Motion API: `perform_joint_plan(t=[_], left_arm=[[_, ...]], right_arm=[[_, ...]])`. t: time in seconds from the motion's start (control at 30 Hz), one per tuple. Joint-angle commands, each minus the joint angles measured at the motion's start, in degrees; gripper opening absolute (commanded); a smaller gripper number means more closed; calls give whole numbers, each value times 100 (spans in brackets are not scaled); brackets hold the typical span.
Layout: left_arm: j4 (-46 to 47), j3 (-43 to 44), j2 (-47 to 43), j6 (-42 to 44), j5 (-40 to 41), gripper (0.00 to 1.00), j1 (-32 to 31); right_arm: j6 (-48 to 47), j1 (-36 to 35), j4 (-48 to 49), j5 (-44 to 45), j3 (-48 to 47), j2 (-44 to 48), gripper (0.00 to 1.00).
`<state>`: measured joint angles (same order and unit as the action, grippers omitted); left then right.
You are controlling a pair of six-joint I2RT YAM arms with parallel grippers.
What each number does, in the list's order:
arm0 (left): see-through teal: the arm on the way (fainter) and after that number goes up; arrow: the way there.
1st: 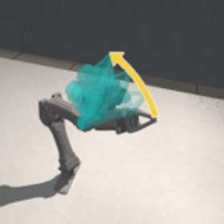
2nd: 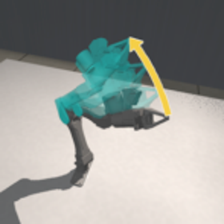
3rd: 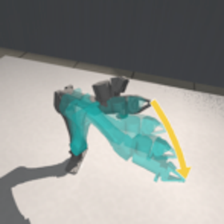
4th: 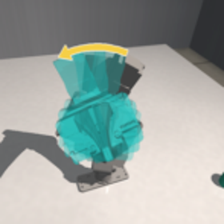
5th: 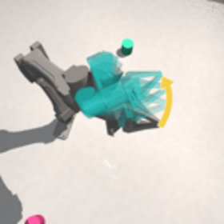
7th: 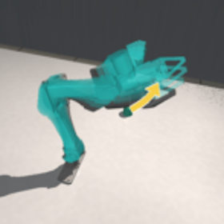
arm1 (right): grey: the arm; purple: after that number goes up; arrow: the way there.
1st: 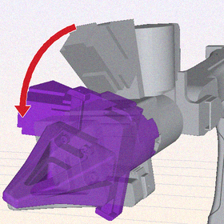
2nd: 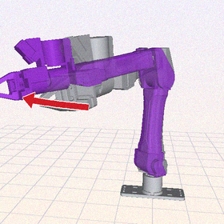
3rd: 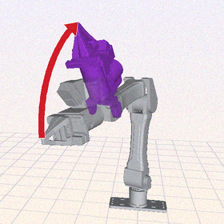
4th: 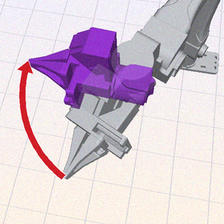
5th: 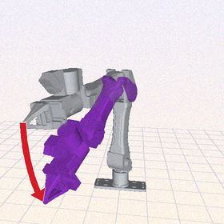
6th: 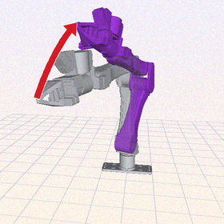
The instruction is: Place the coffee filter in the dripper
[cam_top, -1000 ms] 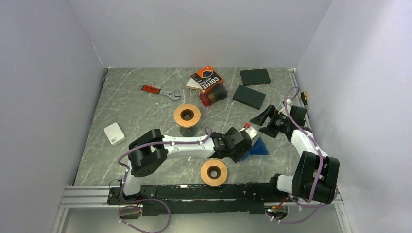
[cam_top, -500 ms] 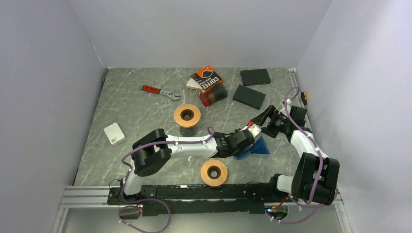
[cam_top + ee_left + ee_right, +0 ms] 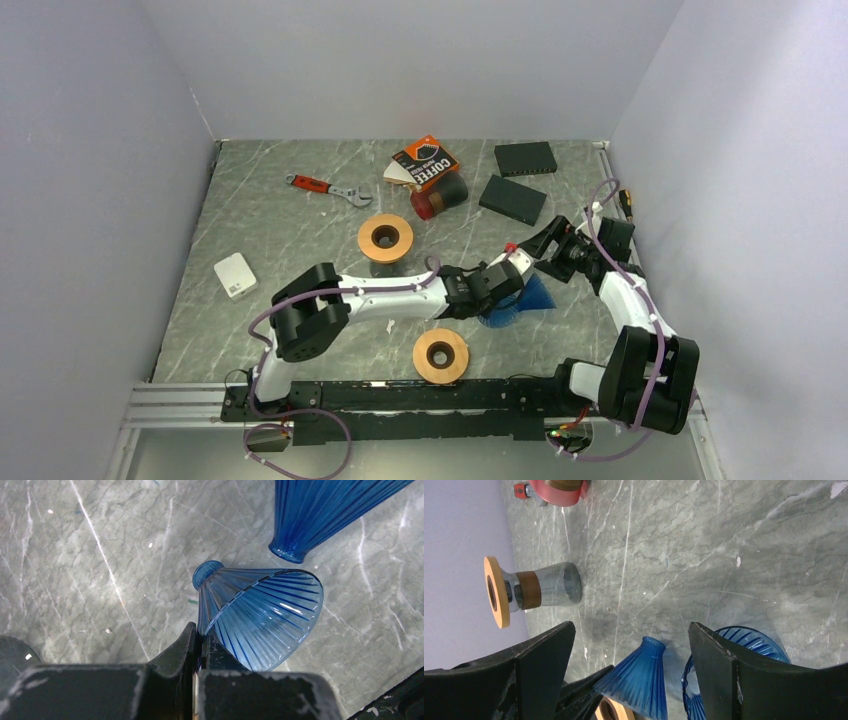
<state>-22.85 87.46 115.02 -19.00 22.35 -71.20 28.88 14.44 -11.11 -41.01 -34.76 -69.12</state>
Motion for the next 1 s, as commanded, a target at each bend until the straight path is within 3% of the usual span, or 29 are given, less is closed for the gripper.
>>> perform_joint_plan(t=[0.0, 0.27, 0.7, 0.97], left_arm=[[-174, 259, -418, -287, -157, 0, 228], [-258, 289, -1054, -505, -1264, 0, 779], [35, 82, -2204, -1162, -3496, 0, 2247], [-904, 616, -2542, -1470, -3514, 0, 3084]], right_arm=[[-104, 15, -82, -59, -310, 296, 88], [-162, -78, -315, -10, -521, 739, 89], [-121, -583, -368, 501, -698, 1356, 90], [-84, -1273, -388, 1063, -894, 1372, 92]])
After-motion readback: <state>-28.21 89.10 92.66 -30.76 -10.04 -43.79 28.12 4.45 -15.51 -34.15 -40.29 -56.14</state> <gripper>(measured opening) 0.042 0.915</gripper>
